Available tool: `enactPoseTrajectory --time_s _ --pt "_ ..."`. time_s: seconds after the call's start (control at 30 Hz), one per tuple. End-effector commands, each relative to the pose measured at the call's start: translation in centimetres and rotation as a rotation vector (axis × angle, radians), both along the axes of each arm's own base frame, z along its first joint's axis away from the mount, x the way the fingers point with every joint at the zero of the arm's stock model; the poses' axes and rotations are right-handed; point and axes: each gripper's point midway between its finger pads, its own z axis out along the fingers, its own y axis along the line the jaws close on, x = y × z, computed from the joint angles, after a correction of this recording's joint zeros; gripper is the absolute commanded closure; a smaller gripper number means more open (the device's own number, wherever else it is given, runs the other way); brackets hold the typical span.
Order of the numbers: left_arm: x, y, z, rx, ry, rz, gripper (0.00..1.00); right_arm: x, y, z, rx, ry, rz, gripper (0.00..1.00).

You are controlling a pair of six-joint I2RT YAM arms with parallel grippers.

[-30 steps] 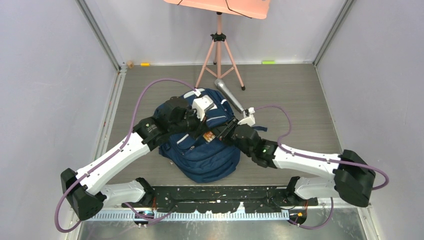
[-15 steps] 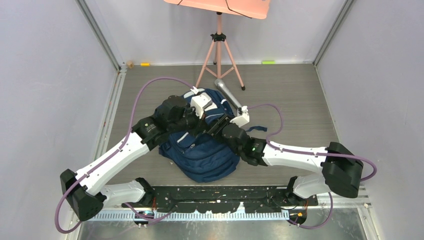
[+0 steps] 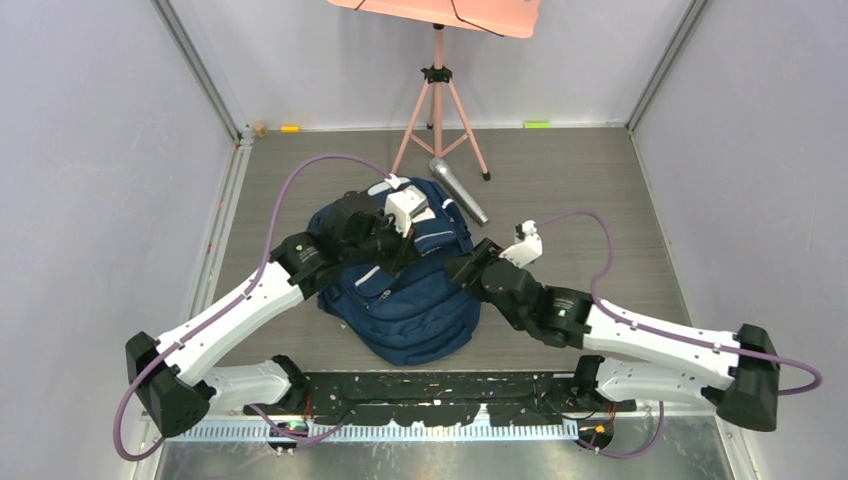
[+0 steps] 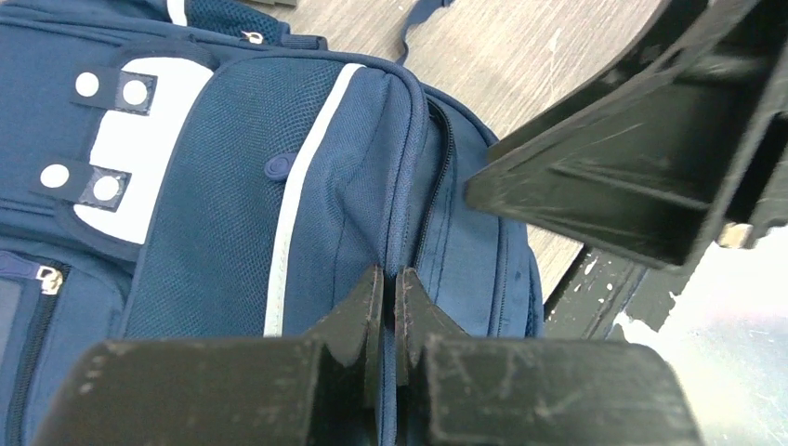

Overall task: Pack the student bag
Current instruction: Place the stationery in the student bag, then zip the student bag at the center of the board.

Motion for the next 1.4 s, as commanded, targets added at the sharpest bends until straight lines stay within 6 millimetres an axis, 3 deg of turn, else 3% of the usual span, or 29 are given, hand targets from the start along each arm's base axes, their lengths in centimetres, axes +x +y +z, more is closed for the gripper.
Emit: enactPoseTrajectory --time_s 0.0,0.03,0.13,0.27,0.4,0.5,0.53,0.57,0.6,0.7,0.77,0.8,0.83,1.0,1.17,1.37 --pt "0.5 -2.8 5.0 -0.158 -0.064 -0.060 0.98 -1.1 -3.3 -0.5 -0.107 -0.020 -0.024 0.42" --pt "0.2 -3.2 4.6 -0.156 -0.042 -0.082 0.95 -1.4 -3.4 0.0 -0.107 -0.036 -0.012 0.44" --pt "-0.5 -3.2 3.3 -0.125 0.023 -0.101 0.57 -2.0 -3.5 0.9 -0.144 -0.077 0.033 0.44" --pt "-0.6 -1.4 3.7 -0.120 0.024 -0.028 0.21 -3.5 -2.3 2.1 -0.175 -0.125 0.087 0.43" --pt "-0.4 2.3 3.7 -0.130 0.077 0.142 0.08 -4.8 -0.2 2.5 -0.225 -0.164 0.113 0.40" --pt "0.0 5.8 1.4 -0.157 0.170 0.294 0.06 -6.0 1.9 3.3 -0.254 -0.196 0.132 0.38" --pt "0.2 7.1 0.6 -0.173 0.197 0.350 0.06 -6.2 2.8 2.6 -0.292 -0.200 0.137 0.38" --pt "0.1 8.2 0.0 -0.192 0.223 0.390 0.06 -6.8 3.7 3.4 -0.289 -0.213 0.161 0.38" --pt "0.1 9.3 -0.5 -0.211 0.242 0.432 0.05 -7.3 4.8 2.6 -0.327 -0.214 0.187 0.38" --pt "-0.2 11.5 -1.7 -0.272 0.292 0.521 0.05 -7.9 7.3 3.1 -0.364 -0.215 0.239 0.38" --pt "-0.4 12.2 -2.4 -0.306 0.316 0.558 0.06 -8.2 9.1 1.9 -0.412 -0.197 0.274 0.39" --pt "-0.6 12.2 -2.6 -0.322 0.323 0.563 0.10 -8.4 10.0 2.4 -0.402 -0.191 0.288 0.39" --pt "-0.7 12.2 -2.9 -0.337 0.333 0.568 0.14 -8.5 10.4 1.3 -0.442 -0.178 0.299 0.39" --pt "-1.0 12.2 -4.2 -0.383 0.351 0.599 0.27 -8.9 12.9 0.7 -0.469 -0.146 0.335 0.39" --pt "-1.3 12.6 -5.6 -0.360 0.373 0.626 0.32 -8.4 13.8 -1.2 -0.548 -0.098 0.340 0.40" --pt "-1.5 12.9 -6.6 -0.344 0.388 0.640 0.43 -7.4 13.8 -1.7 -0.616 -0.085 0.302 0.44"
